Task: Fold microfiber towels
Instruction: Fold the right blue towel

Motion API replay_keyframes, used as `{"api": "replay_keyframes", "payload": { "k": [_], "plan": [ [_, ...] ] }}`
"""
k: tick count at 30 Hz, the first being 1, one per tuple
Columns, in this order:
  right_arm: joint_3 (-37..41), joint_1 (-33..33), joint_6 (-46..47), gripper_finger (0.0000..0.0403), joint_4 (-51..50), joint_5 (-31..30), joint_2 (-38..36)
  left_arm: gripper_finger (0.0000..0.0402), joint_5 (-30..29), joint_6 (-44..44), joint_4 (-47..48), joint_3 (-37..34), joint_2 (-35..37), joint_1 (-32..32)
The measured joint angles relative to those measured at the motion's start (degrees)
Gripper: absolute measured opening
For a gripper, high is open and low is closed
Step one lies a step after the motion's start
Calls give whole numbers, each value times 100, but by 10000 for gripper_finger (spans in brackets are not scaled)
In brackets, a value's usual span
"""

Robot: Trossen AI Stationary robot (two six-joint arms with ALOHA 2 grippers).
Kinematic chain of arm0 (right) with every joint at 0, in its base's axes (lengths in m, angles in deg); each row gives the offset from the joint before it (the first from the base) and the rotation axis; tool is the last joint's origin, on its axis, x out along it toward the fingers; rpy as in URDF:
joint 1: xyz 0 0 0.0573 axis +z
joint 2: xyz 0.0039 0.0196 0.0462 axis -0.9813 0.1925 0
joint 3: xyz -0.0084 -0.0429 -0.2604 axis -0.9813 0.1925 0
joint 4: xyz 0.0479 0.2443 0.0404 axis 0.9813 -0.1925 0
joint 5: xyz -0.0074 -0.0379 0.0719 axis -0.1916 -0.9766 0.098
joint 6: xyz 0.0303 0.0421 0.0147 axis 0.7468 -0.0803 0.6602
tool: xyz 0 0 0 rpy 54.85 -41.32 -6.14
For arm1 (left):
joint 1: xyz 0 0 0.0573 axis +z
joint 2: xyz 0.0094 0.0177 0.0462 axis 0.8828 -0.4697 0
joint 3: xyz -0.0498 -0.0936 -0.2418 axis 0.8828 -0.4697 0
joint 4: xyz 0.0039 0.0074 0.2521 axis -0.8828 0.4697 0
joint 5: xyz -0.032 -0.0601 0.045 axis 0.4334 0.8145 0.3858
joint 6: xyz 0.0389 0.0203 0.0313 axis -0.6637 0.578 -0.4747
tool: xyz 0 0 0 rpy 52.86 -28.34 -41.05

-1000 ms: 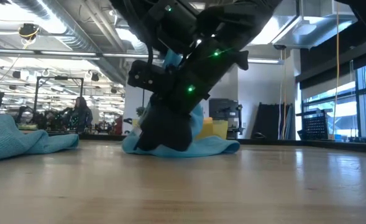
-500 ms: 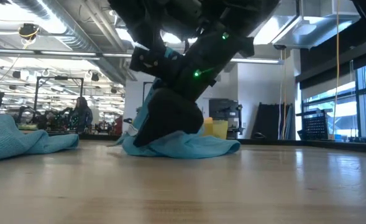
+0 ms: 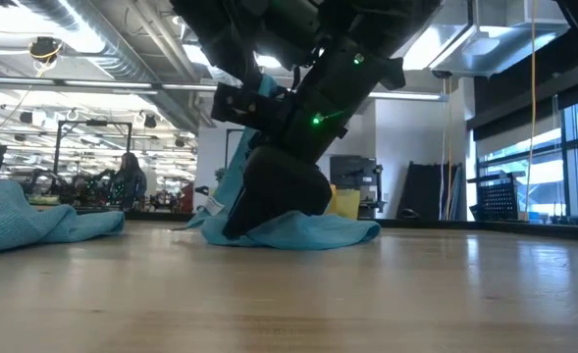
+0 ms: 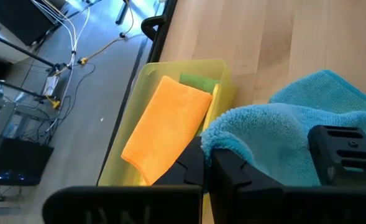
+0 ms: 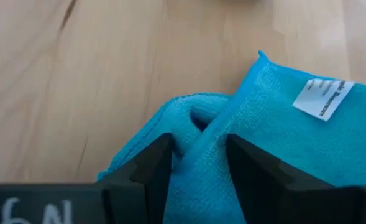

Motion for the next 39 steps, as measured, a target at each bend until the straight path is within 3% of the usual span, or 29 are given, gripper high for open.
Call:
{"api": "replay_keyframes", "payload": {
  "k": [15, 31, 39],
  "plan": [
    [-13, 105, 87, 157, -416, -24, -413, 0, -2, -2, 106, 0, 0, -1],
    [-4, -55, 197, 157, -720, -14, -372, 0, -1, -2, 106, 0, 0, 0],
    [149, -224, 234, 136, -578, 390, -372, 0, 0, -2, 104, 0, 0, 0]
  ]
}}
